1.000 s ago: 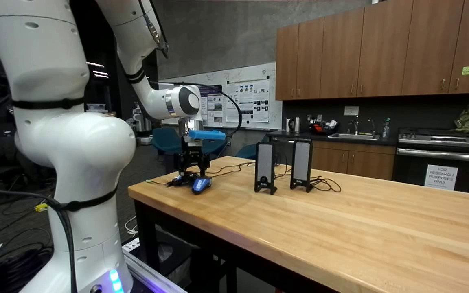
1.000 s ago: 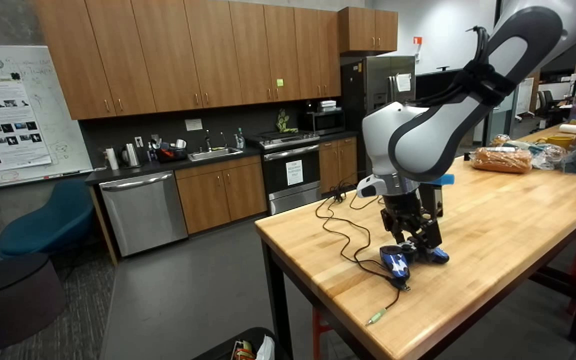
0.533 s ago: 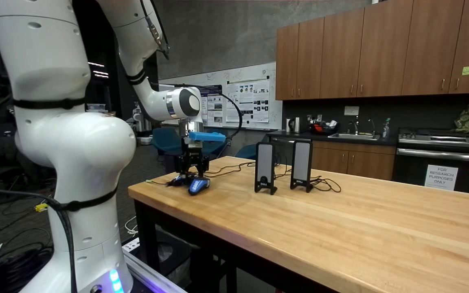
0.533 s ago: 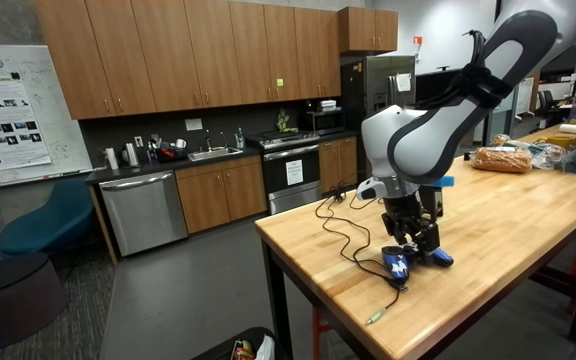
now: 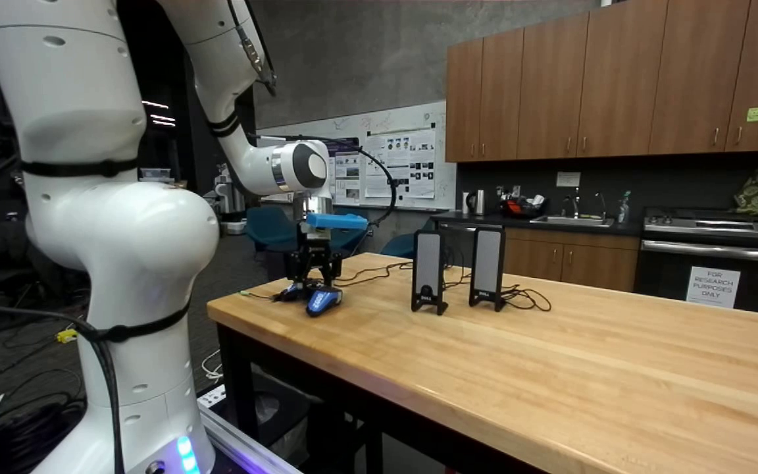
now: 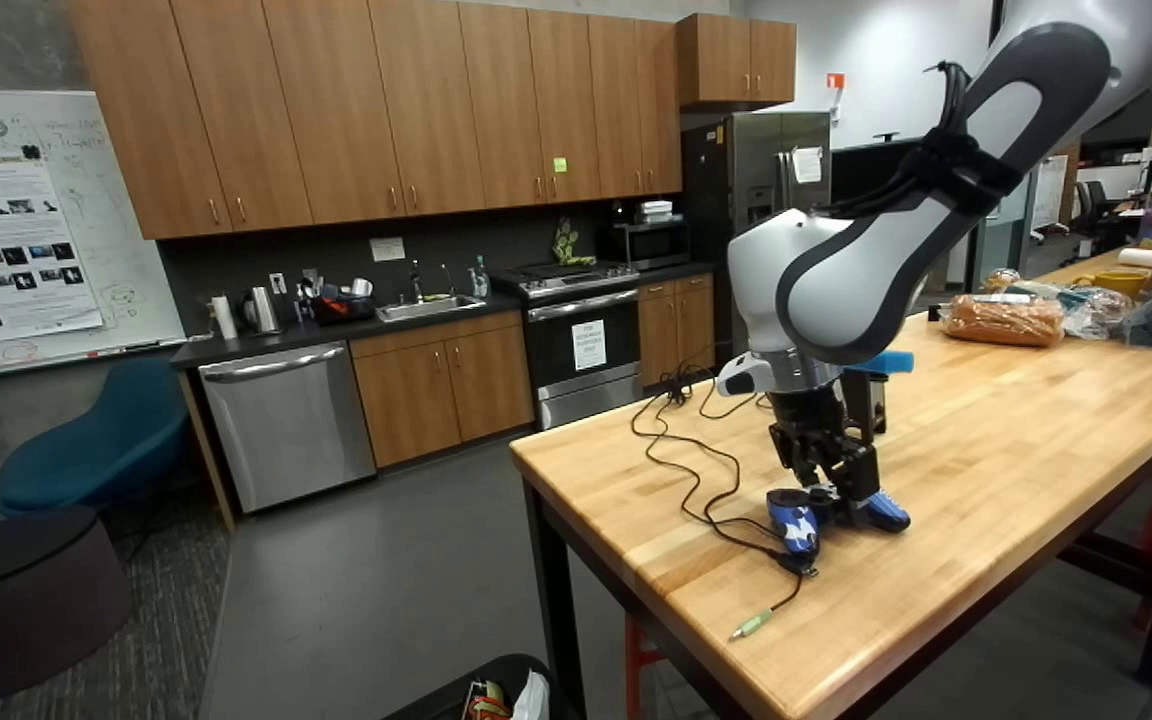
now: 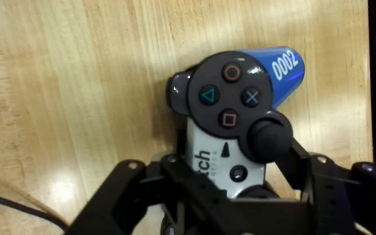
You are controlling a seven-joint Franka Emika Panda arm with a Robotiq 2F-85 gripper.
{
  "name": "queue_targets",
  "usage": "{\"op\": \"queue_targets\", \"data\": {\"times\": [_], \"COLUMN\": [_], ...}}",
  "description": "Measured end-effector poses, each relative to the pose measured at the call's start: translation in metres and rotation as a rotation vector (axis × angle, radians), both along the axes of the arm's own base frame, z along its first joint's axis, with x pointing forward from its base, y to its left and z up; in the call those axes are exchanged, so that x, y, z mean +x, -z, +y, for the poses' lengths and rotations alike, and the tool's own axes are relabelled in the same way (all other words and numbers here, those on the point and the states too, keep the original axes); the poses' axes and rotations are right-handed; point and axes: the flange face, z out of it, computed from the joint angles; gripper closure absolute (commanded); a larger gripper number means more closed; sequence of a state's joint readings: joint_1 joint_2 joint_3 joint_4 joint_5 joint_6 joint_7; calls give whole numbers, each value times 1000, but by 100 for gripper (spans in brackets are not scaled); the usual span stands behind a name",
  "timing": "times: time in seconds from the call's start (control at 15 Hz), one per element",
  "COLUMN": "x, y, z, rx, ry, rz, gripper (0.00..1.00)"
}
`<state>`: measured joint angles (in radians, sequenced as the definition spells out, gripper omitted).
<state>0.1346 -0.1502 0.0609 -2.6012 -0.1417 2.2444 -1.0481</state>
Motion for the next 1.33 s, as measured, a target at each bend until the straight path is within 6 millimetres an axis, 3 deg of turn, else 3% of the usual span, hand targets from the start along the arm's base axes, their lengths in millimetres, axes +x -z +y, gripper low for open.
{"op": "queue_targets", "data": {"times": [0.53,1.33], "x": [1,-3], "y": [-10,-13], "z": [-18,-42], "rx": [79,-58], "ry": [106,351], "rz": [5,-58], "gripper": [59,59]}}
